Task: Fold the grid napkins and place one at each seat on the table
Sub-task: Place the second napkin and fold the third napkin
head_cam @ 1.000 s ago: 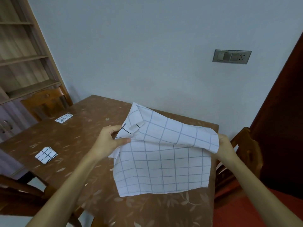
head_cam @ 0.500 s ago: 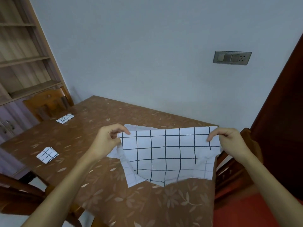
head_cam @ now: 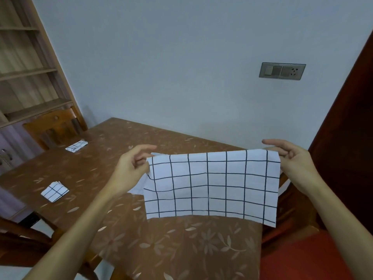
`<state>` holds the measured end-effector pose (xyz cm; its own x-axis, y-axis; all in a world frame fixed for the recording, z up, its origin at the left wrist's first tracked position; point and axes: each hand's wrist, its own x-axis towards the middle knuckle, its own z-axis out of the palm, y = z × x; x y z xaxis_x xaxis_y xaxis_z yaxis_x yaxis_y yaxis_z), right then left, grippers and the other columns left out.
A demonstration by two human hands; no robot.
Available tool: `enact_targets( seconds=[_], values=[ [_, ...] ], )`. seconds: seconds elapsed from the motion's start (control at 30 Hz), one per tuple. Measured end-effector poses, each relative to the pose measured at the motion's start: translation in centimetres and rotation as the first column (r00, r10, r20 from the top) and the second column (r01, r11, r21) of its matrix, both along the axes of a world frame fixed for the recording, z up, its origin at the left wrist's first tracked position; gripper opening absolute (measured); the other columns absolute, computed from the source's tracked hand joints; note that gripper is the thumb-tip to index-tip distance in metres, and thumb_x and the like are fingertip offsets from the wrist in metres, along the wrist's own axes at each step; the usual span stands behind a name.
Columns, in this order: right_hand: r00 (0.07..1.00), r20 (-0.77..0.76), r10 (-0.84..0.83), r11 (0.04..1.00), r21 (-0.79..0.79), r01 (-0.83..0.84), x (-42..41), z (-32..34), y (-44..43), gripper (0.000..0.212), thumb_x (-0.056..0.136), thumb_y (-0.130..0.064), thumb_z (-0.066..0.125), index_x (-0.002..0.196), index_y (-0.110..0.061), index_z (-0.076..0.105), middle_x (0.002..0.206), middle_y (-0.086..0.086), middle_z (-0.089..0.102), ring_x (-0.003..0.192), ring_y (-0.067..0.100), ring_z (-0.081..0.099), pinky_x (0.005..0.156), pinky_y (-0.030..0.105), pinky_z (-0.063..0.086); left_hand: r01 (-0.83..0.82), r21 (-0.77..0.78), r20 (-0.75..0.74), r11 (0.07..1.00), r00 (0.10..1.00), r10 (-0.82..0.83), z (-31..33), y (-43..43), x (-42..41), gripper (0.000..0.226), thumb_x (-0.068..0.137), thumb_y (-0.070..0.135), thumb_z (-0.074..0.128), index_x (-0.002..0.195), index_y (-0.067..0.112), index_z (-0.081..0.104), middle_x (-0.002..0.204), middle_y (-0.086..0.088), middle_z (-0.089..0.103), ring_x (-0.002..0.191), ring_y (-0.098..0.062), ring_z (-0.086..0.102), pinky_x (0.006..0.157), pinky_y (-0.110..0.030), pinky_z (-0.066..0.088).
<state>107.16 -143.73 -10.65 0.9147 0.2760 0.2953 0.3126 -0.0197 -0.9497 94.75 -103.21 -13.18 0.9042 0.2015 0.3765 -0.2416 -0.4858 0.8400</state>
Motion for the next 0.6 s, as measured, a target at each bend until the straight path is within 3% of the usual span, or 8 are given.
enact_targets(
  seconds=[0.1, 0.2, 0.4, 0.6],
  values=[
    [0.997, -0.006, -0.074, 0.997, -0.022, 0.073, 0.0, 0.3, -0.1, 0.027, 0.089, 0.011, 0.062, 0.094, -0.013, 0.073, 0.088, -0.005, 0.079, 0.082, 0.009, 0.074, 0.065, 0.015, 0.057, 0.039, -0.077, 0.002, 0.996, 0.999, -0.039, 0.2, 0.5, 0.0, 0.056, 0.084, -0.026, 0.056, 0.123, 0.013, 0.063, 0.102, -0.013, 0.075, 0.093, -0.030, 0.073, 0.078, -0.031, 0.062],
    [0.994, -0.031, -0.106, 0.994, 0.000, 0.106, 0.1, 0.2, -0.2, 0.030, 0.089, 0.010, 0.062, 0.094, -0.017, 0.075, 0.093, 0.000, 0.079, 0.087, 0.012, 0.074, 0.075, 0.019, 0.060, 0.068, -0.090, -0.029, 0.994, 0.997, -0.071, 0.4, 0.5, -0.1, 0.060, 0.076, -0.032, 0.058, 0.121, 0.008, 0.064, 0.106, -0.014, 0.074, 0.096, -0.027, 0.074, 0.075, -0.028, 0.062],
    [0.994, -0.037, -0.104, 0.994, 0.020, 0.104, -0.4, 0.8, 0.0, 0.031, 0.093, 0.004, 0.060, 0.102, -0.023, 0.072, 0.095, 0.000, 0.079, 0.081, 0.011, 0.075, 0.068, 0.020, 0.061, 0.030, -0.156, 0.013, 0.987, 1.000, -0.028, 0.9, 0.4, -0.7, 0.036, 0.084, -0.020, 0.064, 0.111, 0.003, 0.069, 0.107, -0.014, 0.075, 0.102, -0.019, 0.073, 0.081, -0.023, 0.059],
    [0.992, -0.063, -0.113, 0.994, 0.006, 0.113, -0.7, 0.9, 0.1, 0.029, 0.094, 0.001, 0.060, 0.104, -0.024, 0.073, 0.100, 0.003, 0.079, 0.084, 0.016, 0.076, 0.070, 0.022, 0.062, -0.004, -0.352, -0.033, 0.936, 0.999, -0.008, 0.9, 0.1, -1.2, 0.024, 0.092, -0.004, 0.062, 0.110, 0.010, 0.069, 0.092, -0.005, 0.079, 0.079, -0.013, 0.073, 0.068, -0.019, 0.057]
  ],
)
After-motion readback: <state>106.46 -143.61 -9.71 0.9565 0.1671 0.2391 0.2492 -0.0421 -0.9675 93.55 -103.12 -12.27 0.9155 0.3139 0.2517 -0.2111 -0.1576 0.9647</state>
